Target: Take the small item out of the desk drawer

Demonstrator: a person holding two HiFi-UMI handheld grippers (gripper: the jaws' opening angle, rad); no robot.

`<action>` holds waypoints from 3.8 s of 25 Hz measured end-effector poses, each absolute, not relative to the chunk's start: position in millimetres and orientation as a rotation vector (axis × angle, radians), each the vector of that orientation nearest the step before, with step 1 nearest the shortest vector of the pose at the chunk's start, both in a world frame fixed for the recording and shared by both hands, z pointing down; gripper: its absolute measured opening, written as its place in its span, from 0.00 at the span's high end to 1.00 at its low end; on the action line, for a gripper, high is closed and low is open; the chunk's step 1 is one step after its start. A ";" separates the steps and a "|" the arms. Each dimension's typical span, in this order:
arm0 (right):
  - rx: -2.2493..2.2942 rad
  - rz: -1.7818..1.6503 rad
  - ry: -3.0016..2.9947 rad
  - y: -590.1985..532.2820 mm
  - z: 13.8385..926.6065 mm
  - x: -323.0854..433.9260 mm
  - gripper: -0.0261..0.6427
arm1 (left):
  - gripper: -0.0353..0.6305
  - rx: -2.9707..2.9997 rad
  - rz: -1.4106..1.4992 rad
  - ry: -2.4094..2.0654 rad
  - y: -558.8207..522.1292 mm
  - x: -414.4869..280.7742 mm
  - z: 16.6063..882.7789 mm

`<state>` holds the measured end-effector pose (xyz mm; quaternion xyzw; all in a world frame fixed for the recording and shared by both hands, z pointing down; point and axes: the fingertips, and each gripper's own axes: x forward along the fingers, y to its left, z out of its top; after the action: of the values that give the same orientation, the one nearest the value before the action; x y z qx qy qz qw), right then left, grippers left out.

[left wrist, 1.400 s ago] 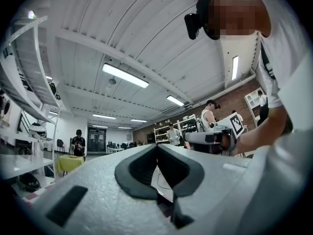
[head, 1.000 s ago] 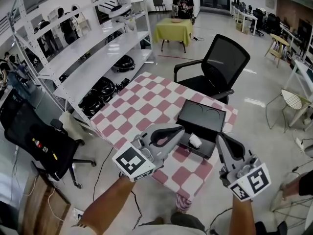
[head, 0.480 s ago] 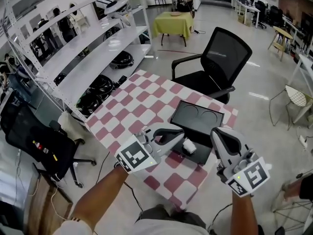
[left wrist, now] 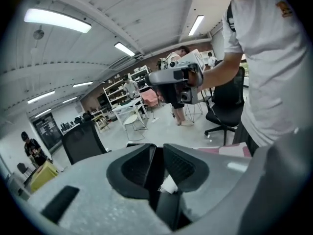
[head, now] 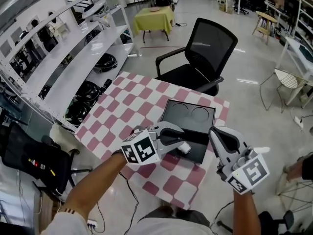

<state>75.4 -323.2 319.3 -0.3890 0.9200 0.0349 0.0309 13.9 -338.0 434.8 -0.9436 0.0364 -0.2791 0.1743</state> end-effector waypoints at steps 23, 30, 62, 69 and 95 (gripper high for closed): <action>-1.450 -0.038 2.767 -329.0 361.7 117.8 0.94 | 0.59 -2.034 -1.432 -0.587 -337.4 26.7 587.9; -1.487 -0.050 2.732 -323.9 365.5 131.7 0.94 | 0.59 -1.914 -1.528 -0.630 -339.9 23.1 613.7; -1.373 0.029 2.812 -323.3 343.1 97.9 0.94 | 0.65 -2.784 -0.809 0.145 -361.8 42.6 468.5; -1.295 0.098 2.834 -318.8 319.1 82.7 0.94 | 0.65 -2.966 -0.244 0.436 -353.3 25.9 373.6; -1.146 0.180 2.765 -274.5 288.4 50.5 0.94 | 0.65 -2.957 0.259 0.666 -290.6 -1.6 288.9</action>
<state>50.5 -274.5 288.4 -0.3813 0.9197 0.0600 0.0713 -1.6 -290.6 288.9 -0.9708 0.2185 0.0851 0.0495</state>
